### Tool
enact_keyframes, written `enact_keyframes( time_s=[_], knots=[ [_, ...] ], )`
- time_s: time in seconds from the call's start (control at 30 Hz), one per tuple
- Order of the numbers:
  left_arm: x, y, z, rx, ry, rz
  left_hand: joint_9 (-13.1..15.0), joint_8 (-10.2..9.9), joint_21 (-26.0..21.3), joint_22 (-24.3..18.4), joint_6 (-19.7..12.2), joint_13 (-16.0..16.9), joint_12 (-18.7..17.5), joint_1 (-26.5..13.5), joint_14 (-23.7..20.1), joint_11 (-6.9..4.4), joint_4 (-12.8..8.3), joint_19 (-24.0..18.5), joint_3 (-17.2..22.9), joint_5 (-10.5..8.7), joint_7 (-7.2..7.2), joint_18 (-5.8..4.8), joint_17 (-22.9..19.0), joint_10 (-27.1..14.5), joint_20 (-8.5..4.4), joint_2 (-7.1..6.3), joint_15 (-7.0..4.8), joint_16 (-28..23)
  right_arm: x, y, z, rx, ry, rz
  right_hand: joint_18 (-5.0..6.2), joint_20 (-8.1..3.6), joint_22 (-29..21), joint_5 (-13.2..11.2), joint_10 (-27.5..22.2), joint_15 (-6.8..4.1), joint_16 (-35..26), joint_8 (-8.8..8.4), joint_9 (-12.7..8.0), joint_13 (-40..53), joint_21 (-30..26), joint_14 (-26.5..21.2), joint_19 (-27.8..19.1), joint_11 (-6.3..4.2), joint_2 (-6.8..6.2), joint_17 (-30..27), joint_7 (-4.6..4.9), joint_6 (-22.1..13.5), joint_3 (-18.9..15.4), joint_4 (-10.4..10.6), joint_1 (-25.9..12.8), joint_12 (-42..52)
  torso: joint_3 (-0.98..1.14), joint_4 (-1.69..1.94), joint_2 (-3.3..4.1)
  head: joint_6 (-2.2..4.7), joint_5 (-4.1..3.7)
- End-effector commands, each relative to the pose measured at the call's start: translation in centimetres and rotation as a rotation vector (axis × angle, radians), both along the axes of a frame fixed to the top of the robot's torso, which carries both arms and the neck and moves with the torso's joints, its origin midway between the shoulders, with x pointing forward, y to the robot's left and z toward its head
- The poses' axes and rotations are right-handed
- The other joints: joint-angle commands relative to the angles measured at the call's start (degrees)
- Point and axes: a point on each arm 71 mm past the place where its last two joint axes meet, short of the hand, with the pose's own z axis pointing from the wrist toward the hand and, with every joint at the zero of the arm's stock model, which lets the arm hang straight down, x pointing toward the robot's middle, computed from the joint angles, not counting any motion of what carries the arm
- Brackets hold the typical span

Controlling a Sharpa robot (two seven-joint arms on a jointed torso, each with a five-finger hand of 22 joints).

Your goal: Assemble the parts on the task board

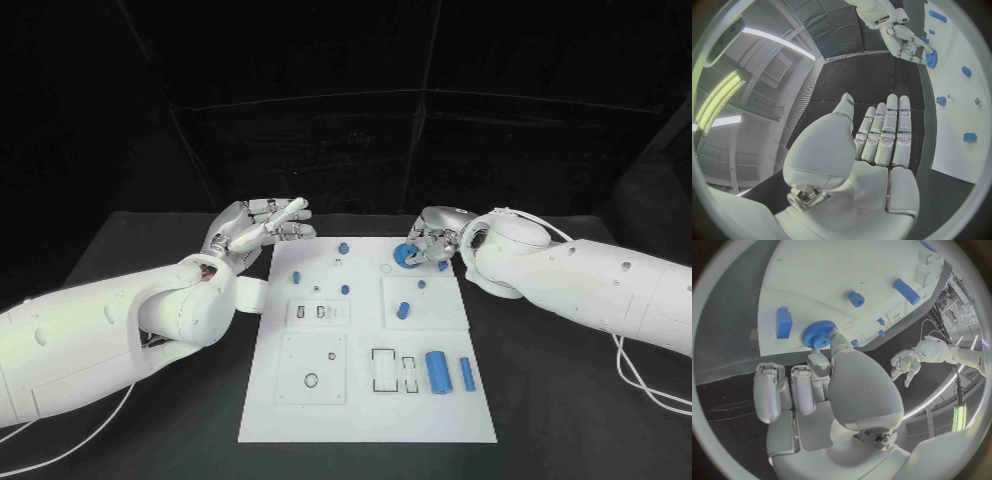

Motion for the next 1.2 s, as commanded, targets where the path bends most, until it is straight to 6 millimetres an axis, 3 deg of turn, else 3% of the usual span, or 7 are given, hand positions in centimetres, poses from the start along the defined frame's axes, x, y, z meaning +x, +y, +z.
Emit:
enact_keyframes(
  time_s=[0.03, 0.07, 0.17, 0.4, 0.6, 0.8, 1.2],
  knots=[
    [0.0, -0.2, 0.1, -0.004, -0.007, -0.018, -0.07, -0.36, -0.23, -0.06, 0.03, -0.01, -0.39, -0.1, -0.04, 0.52, -0.31, 0.21, -0.2, -0.07, 0.4, 0.76, 0.06, 0.02, 0.08, 0.53, 0.41, -0.34, 0.0, 0.3, 0.1, -0.068, -0.021, 0.014, -0.57, 0.13, 7.97, -1.66, 0.78, 0.4, 0.44, 0.28, 0.04, 2.21, 0.41, 4.06, 1.33, 0.04, 0.12, 5.01, 0.01, 0.7, 0.26, -0.92, 1.31, 2.12, 0.0, 0.01, 0.01, -0.11, -0.08],
    [0.0, -0.2, 0.1, -0.004, -0.007, -0.018, -0.07, -0.36, -0.23, -0.06, 0.03, -0.01, -0.39, -0.1, -0.04, 0.52, -0.31, 0.21, -0.2, -0.07, 0.4, 0.76, 0.06, 0.02, 0.08, 0.53, 0.41, -0.34, -0.1, 0.3, 0.1, -0.076, -0.024, 0.017, -0.62, 0.16, 8.19, -3.14, 1.01, 0.44, 0.56, 0.33, 0.03, 3.11, 0.5, 4.08, 1.47, 0.04, 0.18, 5.25, 0.05, 0.8, 0.57, -1.31, 1.82, 2.96, 0.0, 0.01, 0.01, -0.13, -0.08],
    [0.0, -0.2, 0.1, -0.004, -0.006, -0.019, -0.07, -0.36, -0.23, -0.06, 0.03, -0.01, -0.39, -0.1, -0.04, 0.52, -0.31, 0.21, -0.2, -0.07, 0.4, 0.76, 0.06, 0.02, 0.08, 0.53, 0.41, -0.34, -0.2, 0.6, 0.1, -0.096, -0.036, 0.025, -0.72, 0.19, 8.69, -3.96, 1.81, 0.44, 0.78, 0.66, 0.11, 4.99, 0.69, 4.14, 1.79, 0.03, 0.36, 5.73, -0.02, 1.45, 1.12, -1.81, 2.43, 4.79, 0.04, 0.01, -0.01, -0.16, -0.13],
    [0.0, -0.2, 0.1, -0.004, -0.005, -0.02, -0.07, -0.38, -0.25, -0.08, 0.03, -0.01, -0.42, -0.09, -0.05, 0.52, -0.33, 0.22, -0.22, -0.07, 0.4, 0.76, 0.08, 0.02, 0.09, 0.55, 0.41, -0.36, -0.5, 1.1, 0.5, -0.101, -0.087, 0.041, -1.01, -0.06, 10.02, -4.23, 3.43, 0.04, 1.14, 2.23, 0.52, 8.3, 1.2, 4.26, 2.69, -0.55, 1.58, 6.52, -0.72, 5.12, 3.09, -2.46, 3.13, 8.04, -0.01, -0.01, -0.02, -0.2, -0.16],
    [0.0, -0.2, 0.1, -0.004, -0.004, -0.02, -0.07, -0.38, -0.25, -0.08, 0.03, -0.01, -0.42, -0.09, -0.05, 0.52, -0.33, 0.22, -0.22, -0.07, 0.4, 0.76, 0.08, 0.02, 0.09, 0.55, 0.41, -0.36, -1.0, 2.0, 1.4, -0.039, -0.177, 0.061, -1.33, -0.52, 11.45, -2.77, 5.05, -0.47, 1.46, 2.77, 0.58, 11.04, 1.74, 4.4, 3.71, -1.15, 2.58, 7.22, -1.41, 7.26, 4.88, -2.39, 2.91, 10.78, 0.01, 0.0, -0.02, -0.08, -0.13],
    [0.0, -0.1, 0.1, -0.003, -0.004, -0.019, -0.07, -0.4, -0.27, -0.1, 0.03, -0.01, -0.44, -0.09, -0.05, 0.52, -0.34, 0.22, -0.23, -0.07, 0.39, 0.76, 0.09, 0.02, 0.09, 0.58, 0.42, -0.39, -1.9, 3.4, 2.2, 0.01, -0.239, 0.091, -1.45, -0.71, 11.99, -2.02, 5.43, -0.62, 1.57, 2.67, 0.47, 11.77, 1.95, 4.45, 4.09, -1.29, 2.68, 7.48, -1.58, 7.76, 5.65, -2.21, 2.4, 11.44, -0.04, 0.07, -0.05, 0.1, 0.04],
    [-0.1, -0.1, 0.1, -0.004, -0.004, -0.019, -0.07, -0.4, -0.27, -0.1, 0.03, -0.01, -0.44, -0.09, -0.05, 0.52, -0.34, 0.22, -0.23, -0.07, 0.39, 0.76, 0.09, 0.02, 0.09, 0.58, 0.42, -0.39, -2.5, 8.7, 2.4, 0.008, -0.254, 0.152, -1.47, -0.81, 12.04, -1.9, 5.33, -0.64, 1.56, 2.08, 0.17, 11.87, 1.97, 4.43, 4.12, -1.25, 1.72, 7.47, -1.53, 7.75, 6.09, -1.58, 0.77, 11.36, -0.02, 0.05, -0.03, 0.14, 0.54]
  ],
)
